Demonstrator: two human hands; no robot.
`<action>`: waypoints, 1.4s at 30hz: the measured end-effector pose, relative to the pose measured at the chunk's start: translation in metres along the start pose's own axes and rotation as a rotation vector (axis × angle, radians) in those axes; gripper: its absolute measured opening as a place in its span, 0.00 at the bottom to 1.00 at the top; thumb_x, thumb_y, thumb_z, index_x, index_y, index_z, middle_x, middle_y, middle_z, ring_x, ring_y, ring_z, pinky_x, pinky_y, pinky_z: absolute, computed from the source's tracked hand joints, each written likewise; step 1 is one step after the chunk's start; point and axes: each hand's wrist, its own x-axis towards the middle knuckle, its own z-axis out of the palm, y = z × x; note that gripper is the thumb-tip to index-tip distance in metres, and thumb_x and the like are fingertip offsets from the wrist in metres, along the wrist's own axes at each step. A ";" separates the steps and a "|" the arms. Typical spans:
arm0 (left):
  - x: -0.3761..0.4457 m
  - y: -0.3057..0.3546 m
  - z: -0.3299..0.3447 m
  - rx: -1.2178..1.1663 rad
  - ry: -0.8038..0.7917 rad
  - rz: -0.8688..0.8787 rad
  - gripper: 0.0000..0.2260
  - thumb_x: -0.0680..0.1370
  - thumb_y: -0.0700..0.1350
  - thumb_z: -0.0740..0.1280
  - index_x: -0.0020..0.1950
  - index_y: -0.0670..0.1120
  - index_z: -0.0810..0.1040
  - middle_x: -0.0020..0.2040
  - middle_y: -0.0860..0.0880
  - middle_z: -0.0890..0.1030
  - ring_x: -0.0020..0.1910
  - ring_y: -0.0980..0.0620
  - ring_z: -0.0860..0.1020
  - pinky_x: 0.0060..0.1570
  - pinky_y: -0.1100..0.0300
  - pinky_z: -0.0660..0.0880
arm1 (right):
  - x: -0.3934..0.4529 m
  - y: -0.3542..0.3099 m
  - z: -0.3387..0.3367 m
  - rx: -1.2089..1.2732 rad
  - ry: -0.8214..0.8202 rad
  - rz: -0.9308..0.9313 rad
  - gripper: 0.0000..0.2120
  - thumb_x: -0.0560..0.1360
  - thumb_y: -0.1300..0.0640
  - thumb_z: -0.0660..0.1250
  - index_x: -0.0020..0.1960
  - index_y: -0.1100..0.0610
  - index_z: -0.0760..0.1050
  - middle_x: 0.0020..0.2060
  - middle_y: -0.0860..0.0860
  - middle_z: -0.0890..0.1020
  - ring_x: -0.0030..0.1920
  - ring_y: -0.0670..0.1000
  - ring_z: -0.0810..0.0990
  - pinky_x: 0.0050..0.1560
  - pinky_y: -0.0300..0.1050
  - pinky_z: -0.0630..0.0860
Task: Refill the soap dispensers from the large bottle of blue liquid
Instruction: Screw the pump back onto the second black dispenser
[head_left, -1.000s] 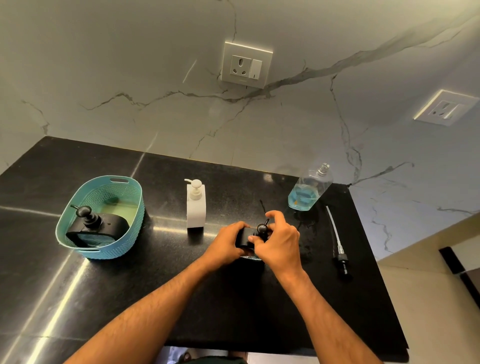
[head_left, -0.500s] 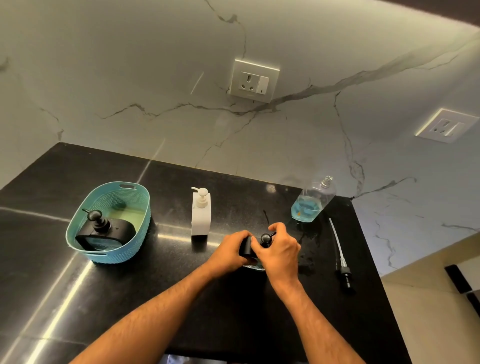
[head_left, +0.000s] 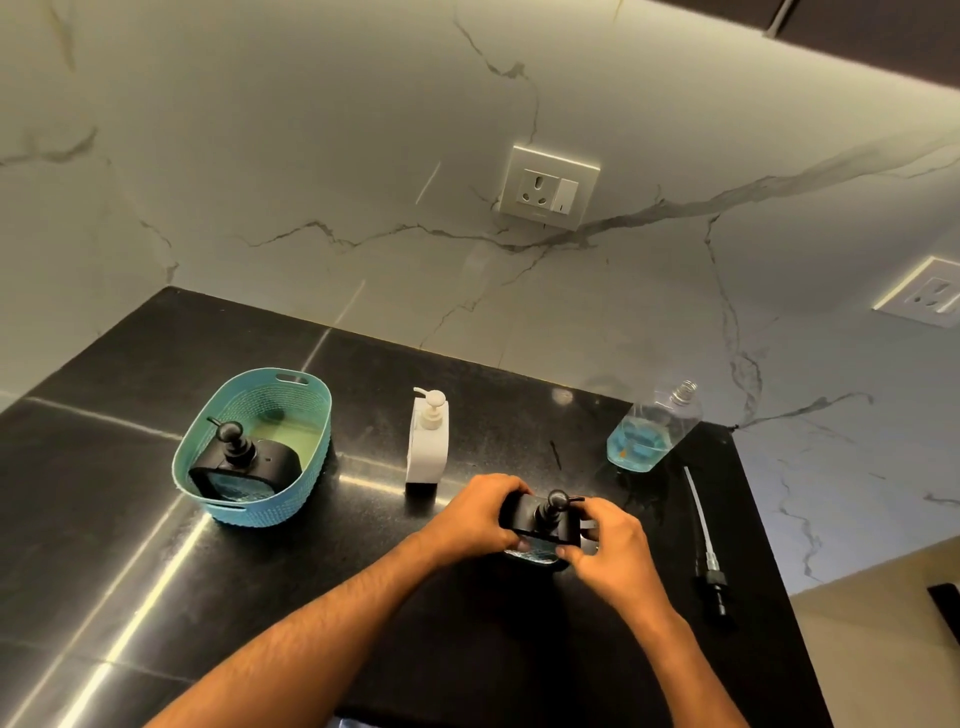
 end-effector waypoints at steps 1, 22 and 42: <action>0.000 0.001 -0.001 0.006 -0.004 -0.002 0.27 0.66 0.50 0.82 0.62 0.51 0.79 0.57 0.54 0.81 0.55 0.57 0.78 0.57 0.61 0.76 | 0.002 0.000 -0.001 0.008 0.000 0.003 0.27 0.60 0.58 0.83 0.58 0.50 0.82 0.49 0.40 0.82 0.52 0.44 0.82 0.55 0.46 0.82; -0.110 0.015 -0.202 0.079 0.114 0.019 0.25 0.67 0.39 0.81 0.62 0.50 0.81 0.56 0.53 0.83 0.57 0.56 0.81 0.63 0.58 0.79 | 0.026 -0.179 -0.008 0.228 -0.050 -0.511 0.23 0.59 0.49 0.86 0.52 0.52 0.85 0.43 0.41 0.84 0.44 0.42 0.83 0.41 0.38 0.82; -0.111 -0.081 -0.351 0.244 0.197 -0.239 0.26 0.65 0.37 0.81 0.62 0.46 0.83 0.55 0.49 0.85 0.55 0.50 0.82 0.60 0.53 0.79 | 0.148 -0.323 0.094 0.123 -0.024 -0.609 0.18 0.59 0.47 0.83 0.47 0.51 0.87 0.31 0.48 0.82 0.32 0.48 0.78 0.33 0.40 0.73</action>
